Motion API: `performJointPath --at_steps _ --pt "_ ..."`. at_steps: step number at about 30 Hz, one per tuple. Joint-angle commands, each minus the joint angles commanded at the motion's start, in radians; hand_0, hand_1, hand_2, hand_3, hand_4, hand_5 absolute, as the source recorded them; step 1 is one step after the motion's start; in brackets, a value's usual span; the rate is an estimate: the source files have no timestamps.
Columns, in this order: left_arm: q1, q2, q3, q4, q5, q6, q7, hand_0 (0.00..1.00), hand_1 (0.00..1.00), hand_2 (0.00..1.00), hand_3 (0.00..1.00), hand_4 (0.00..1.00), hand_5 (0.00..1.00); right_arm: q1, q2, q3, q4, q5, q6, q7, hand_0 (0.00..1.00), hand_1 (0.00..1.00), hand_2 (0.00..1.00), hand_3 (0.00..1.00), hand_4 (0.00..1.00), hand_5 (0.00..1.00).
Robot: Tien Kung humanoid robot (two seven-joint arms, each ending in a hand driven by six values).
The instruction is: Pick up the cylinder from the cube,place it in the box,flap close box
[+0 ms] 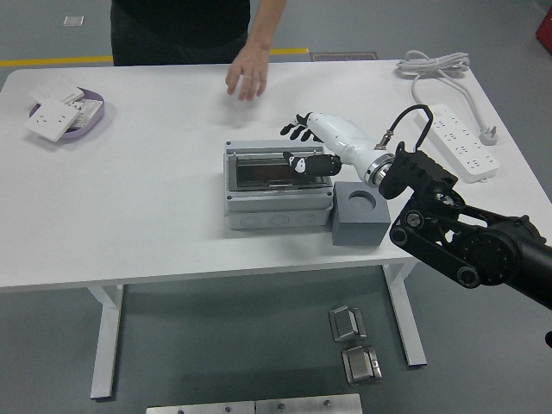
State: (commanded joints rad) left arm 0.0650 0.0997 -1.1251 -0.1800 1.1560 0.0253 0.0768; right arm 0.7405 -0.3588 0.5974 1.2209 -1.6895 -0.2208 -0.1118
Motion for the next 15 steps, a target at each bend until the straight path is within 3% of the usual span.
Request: performJointPath --at_steps 4,8,15 --pt "0.011 -0.006 -0.013 0.000 0.007 0.005 0.008 0.598 0.621 0.609 0.610 0.663 0.298 -0.090 -0.014 0.138 0.073 -0.039 -0.022 0.012 0.583 0.628 0.655 0.698 0.589 0.283" --pt "0.019 -0.014 -0.015 0.000 0.005 0.008 0.009 0.598 0.621 0.609 0.610 0.662 0.298 -0.190 0.008 0.288 0.134 -0.047 -0.055 0.057 0.574 0.628 0.653 0.698 0.585 0.274" --pt "0.023 -0.025 -0.009 0.000 -0.004 0.008 0.005 0.598 0.621 0.609 0.610 0.662 0.297 -0.365 0.045 0.545 0.158 0.013 -0.111 0.151 0.572 0.624 0.649 0.691 0.585 0.270"
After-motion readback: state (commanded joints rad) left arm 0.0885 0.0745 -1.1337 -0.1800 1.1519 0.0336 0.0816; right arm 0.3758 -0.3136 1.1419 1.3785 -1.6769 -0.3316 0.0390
